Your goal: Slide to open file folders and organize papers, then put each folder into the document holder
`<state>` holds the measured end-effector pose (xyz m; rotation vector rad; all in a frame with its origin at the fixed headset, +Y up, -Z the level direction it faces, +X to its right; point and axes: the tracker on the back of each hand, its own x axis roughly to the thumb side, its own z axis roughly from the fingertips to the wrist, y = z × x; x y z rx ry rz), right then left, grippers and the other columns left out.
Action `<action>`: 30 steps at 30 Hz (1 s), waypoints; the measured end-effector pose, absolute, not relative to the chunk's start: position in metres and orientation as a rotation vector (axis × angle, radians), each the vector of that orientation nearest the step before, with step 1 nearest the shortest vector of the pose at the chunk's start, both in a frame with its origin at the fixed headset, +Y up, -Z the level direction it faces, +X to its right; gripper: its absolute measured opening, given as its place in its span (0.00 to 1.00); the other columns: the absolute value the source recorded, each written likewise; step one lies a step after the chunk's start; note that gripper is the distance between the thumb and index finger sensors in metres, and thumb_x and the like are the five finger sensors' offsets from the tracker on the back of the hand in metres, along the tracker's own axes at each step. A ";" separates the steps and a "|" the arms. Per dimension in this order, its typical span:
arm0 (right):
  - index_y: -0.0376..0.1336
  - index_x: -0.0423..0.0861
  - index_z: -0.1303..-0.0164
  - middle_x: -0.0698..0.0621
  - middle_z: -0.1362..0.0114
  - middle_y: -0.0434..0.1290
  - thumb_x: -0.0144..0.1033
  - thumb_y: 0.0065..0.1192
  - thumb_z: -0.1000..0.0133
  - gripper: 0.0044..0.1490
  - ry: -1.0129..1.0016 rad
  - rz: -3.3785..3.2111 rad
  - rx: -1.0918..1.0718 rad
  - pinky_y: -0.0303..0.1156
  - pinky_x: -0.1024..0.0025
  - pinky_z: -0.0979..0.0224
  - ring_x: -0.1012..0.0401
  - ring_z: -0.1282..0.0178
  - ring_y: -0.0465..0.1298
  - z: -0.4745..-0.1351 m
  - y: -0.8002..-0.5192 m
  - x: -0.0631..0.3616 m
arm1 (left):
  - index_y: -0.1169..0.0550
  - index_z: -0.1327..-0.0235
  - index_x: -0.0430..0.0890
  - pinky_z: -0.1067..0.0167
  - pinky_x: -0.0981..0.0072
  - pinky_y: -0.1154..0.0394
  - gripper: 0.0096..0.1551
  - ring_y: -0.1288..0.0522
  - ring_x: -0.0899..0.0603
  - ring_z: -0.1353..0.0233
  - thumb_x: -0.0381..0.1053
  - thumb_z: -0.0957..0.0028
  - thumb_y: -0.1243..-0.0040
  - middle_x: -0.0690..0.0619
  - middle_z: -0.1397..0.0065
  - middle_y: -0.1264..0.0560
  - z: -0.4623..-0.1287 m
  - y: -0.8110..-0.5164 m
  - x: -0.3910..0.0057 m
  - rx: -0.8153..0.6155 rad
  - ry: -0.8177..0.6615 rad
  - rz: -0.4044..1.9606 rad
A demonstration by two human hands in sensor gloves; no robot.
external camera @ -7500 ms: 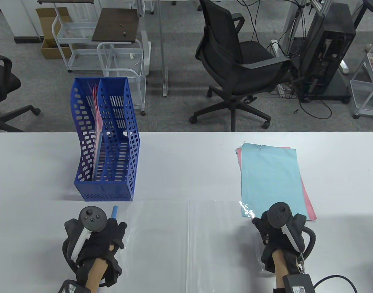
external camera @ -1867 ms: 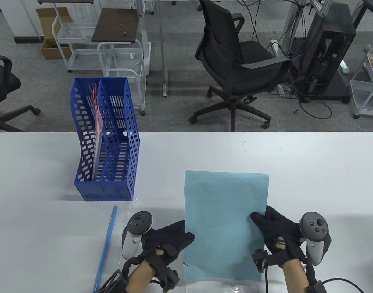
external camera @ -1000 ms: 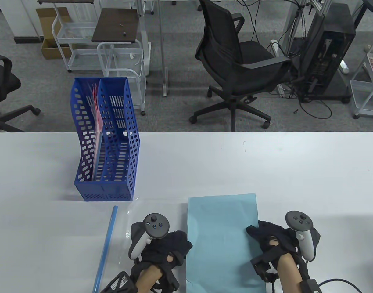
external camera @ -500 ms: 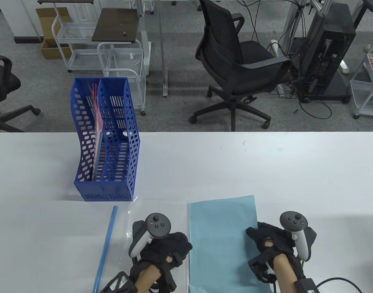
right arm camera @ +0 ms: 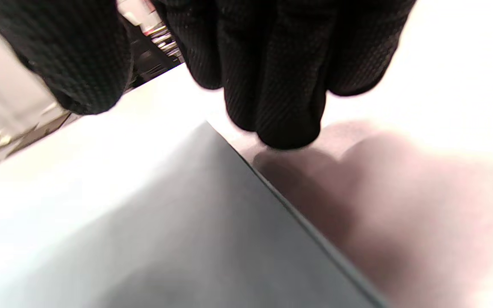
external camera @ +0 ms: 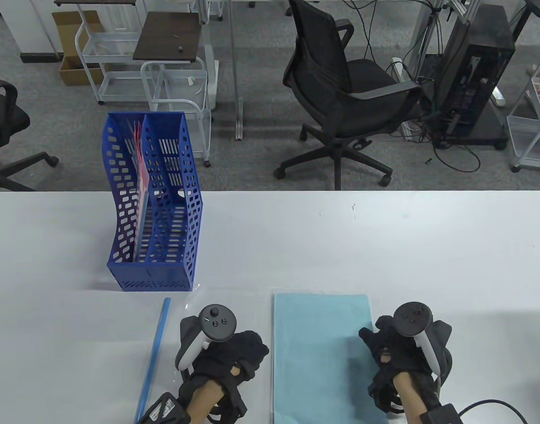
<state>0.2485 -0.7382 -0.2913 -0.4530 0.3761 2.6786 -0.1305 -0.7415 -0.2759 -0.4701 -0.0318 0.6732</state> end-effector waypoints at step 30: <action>0.48 0.62 0.21 0.42 0.13 0.50 0.63 0.69 0.59 0.56 0.723 3.151 -0.125 0.58 0.38 0.21 0.36 0.20 0.59 -0.289 -0.759 0.191 | 0.27 0.23 0.49 0.33 0.34 0.29 0.45 0.24 0.28 0.29 0.65 0.54 0.32 0.37 0.22 0.28 -0.263 -0.758 -0.172 -0.382 0.169 0.165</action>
